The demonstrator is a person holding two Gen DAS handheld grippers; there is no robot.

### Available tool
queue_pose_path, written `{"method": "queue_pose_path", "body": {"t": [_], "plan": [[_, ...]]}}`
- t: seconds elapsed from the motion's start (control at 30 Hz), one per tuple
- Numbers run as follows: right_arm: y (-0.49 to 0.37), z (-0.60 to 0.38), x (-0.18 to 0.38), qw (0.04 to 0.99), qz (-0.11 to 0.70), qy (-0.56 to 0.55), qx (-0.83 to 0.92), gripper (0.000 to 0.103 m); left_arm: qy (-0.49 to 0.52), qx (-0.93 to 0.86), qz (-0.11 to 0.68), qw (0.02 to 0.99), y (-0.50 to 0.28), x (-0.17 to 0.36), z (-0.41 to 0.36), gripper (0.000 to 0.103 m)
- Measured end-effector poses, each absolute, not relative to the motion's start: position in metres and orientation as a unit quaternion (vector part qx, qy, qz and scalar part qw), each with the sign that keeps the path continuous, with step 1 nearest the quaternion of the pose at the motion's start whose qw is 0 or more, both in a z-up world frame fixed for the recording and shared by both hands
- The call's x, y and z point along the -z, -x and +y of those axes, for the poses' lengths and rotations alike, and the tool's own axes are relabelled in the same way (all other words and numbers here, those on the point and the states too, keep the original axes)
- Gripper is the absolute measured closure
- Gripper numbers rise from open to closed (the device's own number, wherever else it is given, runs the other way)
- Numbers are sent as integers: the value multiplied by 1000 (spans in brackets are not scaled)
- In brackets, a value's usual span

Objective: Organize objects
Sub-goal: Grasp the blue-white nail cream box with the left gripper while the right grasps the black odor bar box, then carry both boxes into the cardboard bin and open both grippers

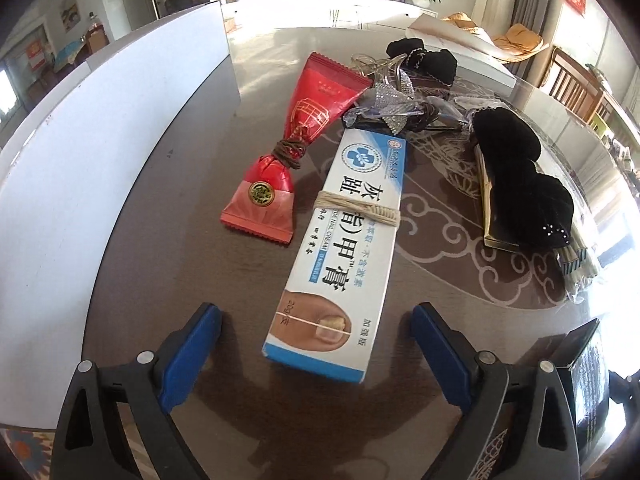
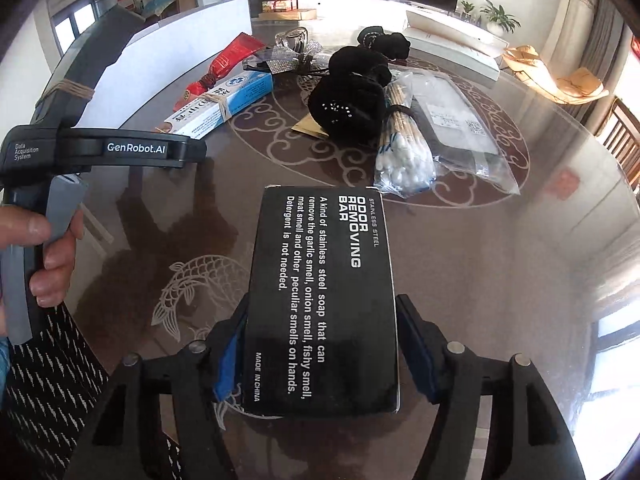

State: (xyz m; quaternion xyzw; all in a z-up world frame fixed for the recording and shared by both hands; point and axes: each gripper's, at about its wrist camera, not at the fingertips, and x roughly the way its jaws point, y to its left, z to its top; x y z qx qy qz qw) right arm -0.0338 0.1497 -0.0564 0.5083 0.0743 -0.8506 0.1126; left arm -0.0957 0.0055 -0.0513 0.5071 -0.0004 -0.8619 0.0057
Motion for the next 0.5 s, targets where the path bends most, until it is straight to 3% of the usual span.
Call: {"method": "queue_pose_path", "body": {"t": [0.07, 0.1, 0.2, 0.23, 0.3, 0.33, 0.37, 0.5], "plan": [[33, 153, 58, 110, 72, -512, 849, 10, -498, 867, -22, -21, 86, 47, 14, 56], [33, 155, 57, 113, 75, -512, 848, 9, -498, 866, -33, -36, 77, 46, 17, 60], [32, 158, 59, 119, 78, -513, 847, 5, -503, 861, -47, -68, 50, 45, 11, 61], [33, 158, 60, 120, 79, -515, 845, 0, -504, 859, -50, -75, 44, 45, 8, 60], [33, 159, 60, 125, 81, -511, 847, 0, -513, 853, -54, -74, 43, 46, 3, 35], [35, 158, 60, 127, 82, -512, 845, 0, -525, 847, -56, -66, 46, 50, 1, 8], [38, 157, 60, 128, 83, -517, 842, 0, -531, 844, -56, -58, 52, 52, 0, 3], [55, 151, 59, 149, 106, -546, 818, 0, -541, 839, -37, -51, 79, 55, 6, 3]]}}
